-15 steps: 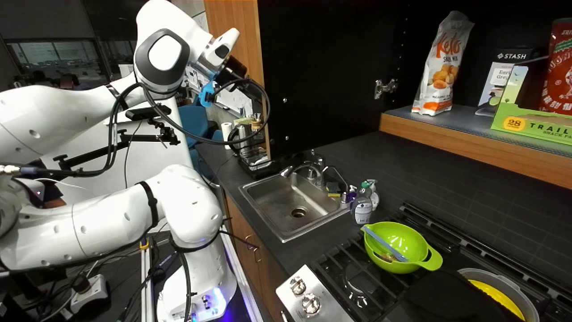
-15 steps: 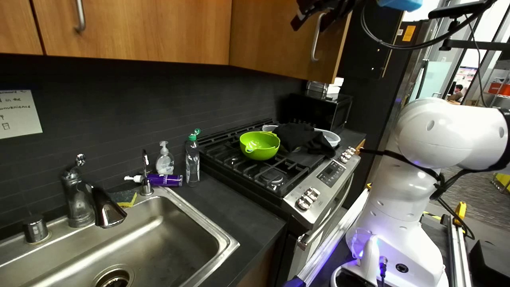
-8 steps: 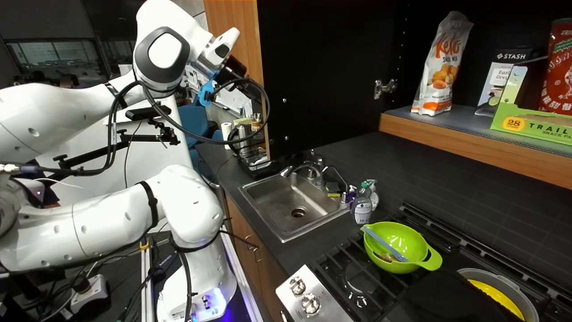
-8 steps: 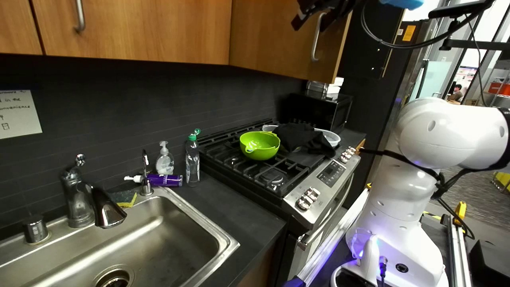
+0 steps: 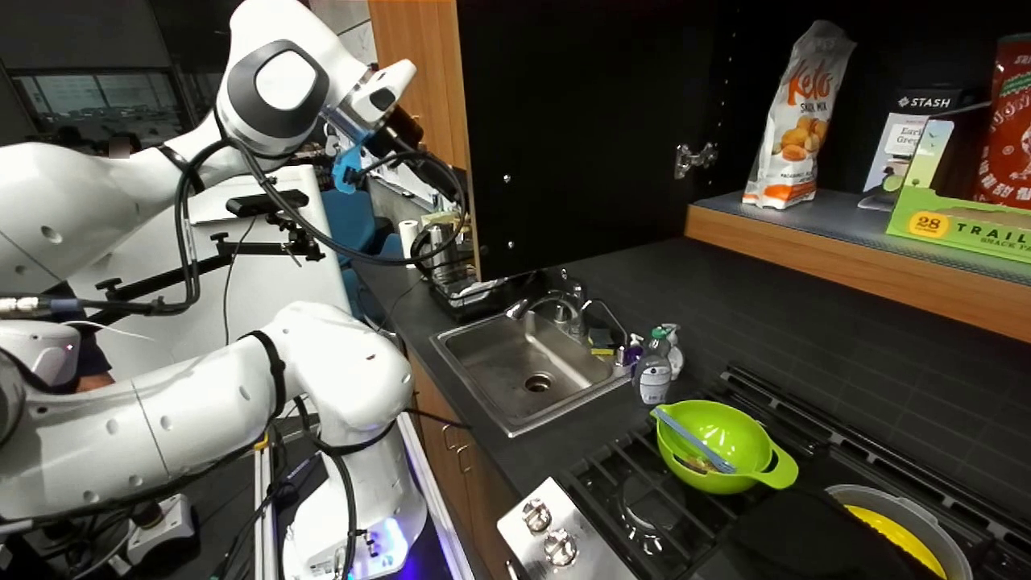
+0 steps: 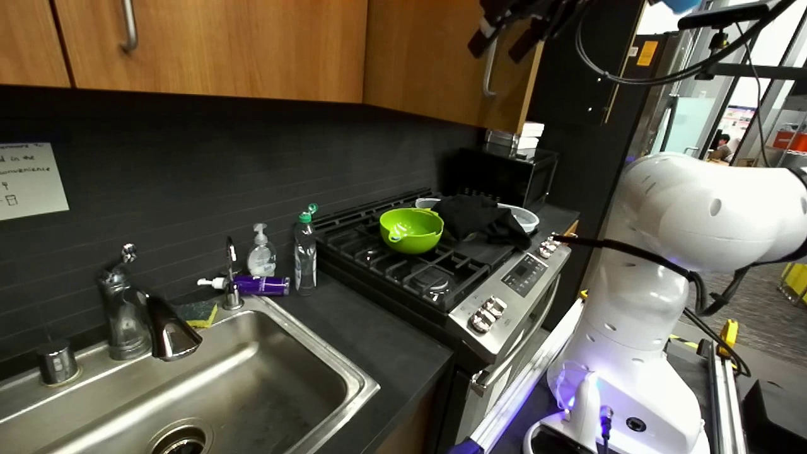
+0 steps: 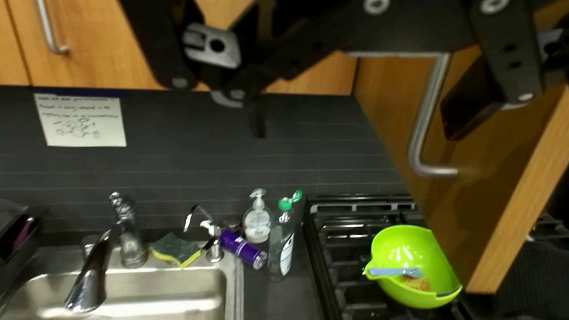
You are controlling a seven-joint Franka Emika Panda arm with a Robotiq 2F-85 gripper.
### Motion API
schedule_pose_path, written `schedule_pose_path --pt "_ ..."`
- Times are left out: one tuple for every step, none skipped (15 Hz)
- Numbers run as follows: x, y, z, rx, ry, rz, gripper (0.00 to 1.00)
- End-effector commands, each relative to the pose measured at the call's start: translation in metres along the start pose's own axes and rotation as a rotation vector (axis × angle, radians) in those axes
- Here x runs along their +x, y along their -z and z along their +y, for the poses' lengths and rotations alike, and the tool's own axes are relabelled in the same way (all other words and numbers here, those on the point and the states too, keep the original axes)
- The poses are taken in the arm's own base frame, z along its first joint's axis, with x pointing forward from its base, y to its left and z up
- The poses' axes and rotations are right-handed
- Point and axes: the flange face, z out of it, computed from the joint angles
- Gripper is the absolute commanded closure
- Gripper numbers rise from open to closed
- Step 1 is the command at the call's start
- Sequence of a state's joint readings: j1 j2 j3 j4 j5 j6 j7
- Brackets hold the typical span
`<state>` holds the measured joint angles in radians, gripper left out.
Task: Open the left door of the top rightmost cabinet
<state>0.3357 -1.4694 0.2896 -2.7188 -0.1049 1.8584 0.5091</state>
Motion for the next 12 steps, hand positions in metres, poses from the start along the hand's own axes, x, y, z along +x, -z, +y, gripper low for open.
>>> schedule_pose_path --pt "-0.05 0.031 -0.032 0.063 0.011 -0.076 0.0" --pt "-0.067 0.041 -0.04 0.068 0.02 -0.074 0.0" --pt "-0.087 0.05 -0.046 0.068 0.024 -0.076 0.0" --pt "-0.104 0.058 -0.049 0.069 0.036 -0.076 0.0" --pt "-0.121 0.068 -0.048 0.067 0.057 -0.07 0.0" --pt "-0.134 0.074 -0.046 0.051 0.067 -0.063 0.0" --pt "-0.144 0.078 -0.042 0.036 0.065 -0.051 0.0" --pt "-0.153 0.086 -0.037 0.029 0.056 -0.034 0.0" --pt "-0.159 0.092 -0.032 0.014 0.045 -0.014 0.0" --pt "-0.163 0.099 -0.029 0.002 0.024 0.03 0.0" --pt "-0.164 0.107 -0.027 -0.014 -0.008 0.108 0.0" --pt "-0.165 0.115 -0.024 -0.02 -0.013 0.163 0.0"
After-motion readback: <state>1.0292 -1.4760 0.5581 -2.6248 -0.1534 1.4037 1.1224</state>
